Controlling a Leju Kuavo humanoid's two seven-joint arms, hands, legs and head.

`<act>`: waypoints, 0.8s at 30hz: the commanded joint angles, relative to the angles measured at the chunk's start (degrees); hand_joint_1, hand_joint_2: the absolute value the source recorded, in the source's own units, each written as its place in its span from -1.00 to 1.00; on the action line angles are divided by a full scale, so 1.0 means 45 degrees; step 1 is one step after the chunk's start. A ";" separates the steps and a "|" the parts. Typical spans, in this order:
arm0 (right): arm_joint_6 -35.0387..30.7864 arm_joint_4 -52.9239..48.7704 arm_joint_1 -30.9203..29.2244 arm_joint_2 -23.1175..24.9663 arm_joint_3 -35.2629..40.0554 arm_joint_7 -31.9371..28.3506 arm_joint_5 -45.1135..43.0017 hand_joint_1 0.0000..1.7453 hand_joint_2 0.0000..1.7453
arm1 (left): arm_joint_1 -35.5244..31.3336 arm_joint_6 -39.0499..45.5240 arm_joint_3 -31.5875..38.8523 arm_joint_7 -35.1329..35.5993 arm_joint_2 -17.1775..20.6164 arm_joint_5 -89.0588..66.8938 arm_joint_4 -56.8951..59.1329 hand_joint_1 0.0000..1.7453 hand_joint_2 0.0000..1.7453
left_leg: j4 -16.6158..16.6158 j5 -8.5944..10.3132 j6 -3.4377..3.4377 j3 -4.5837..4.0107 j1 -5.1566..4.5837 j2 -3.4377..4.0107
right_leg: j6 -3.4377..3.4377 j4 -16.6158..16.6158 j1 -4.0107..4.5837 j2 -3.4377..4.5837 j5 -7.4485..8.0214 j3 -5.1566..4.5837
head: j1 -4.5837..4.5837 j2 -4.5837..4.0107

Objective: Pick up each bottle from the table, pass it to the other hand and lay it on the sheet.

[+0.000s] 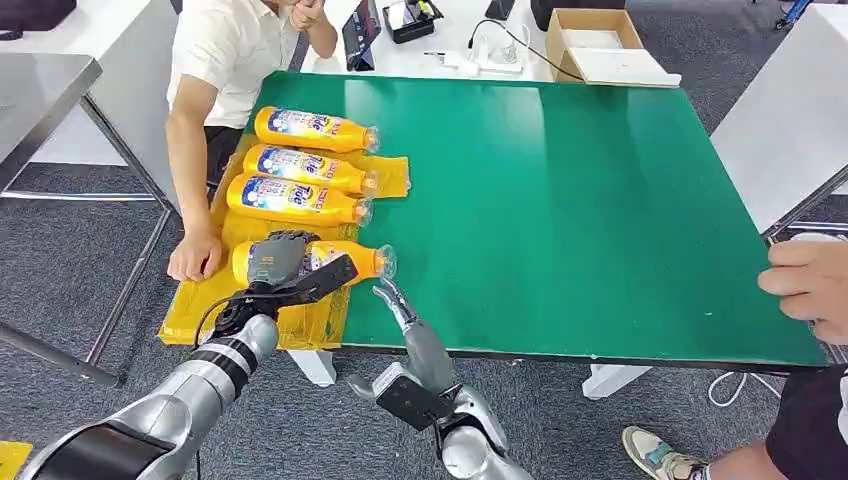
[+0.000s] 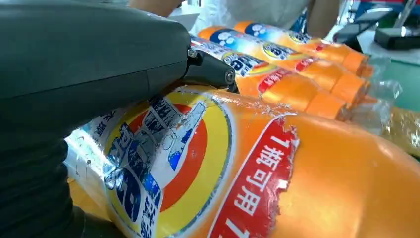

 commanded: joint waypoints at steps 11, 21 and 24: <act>-0.0026 0.1482 -0.0672 0.0084 0.0285 -0.0205 -0.0046 -1.00 1.00 | -0.0839 -0.1557 0.0307 0.0118 -0.0243 0.0911 0.1807 -1.00 1.00 | -0.0011 -0.0029 -0.0018 0.0104 0.0009 0.0023 | -0.0029 0.0006 0.0011 0.0017 -0.0025 0.0091 | 0.0000 0.0000; -0.0150 0.1790 -0.0639 0.0135 0.0404 -0.0327 -0.0078 -1.00 1.00 | -0.0871 -0.2582 0.0684 -0.0402 -0.0263 0.1503 0.1778 -1.00 1.00 | -0.0008 -0.0020 -0.0018 0.0086 0.0012 0.0023 | -0.0029 0.0007 0.0014 0.0017 -0.0016 0.0074 | 0.0000 0.0000; -0.0373 0.2183 -0.0643 0.0230 0.0467 -0.0541 -0.0179 -1.00 1.00 | -0.0813 -0.3630 0.1537 -0.1400 -0.0363 0.2890 0.1433 -1.00 1.00 | -0.0010 -0.0021 -0.0017 0.0089 0.0011 0.0017 | -0.0027 0.0007 0.0013 0.0013 -0.0019 0.0079 | 0.0000 0.0000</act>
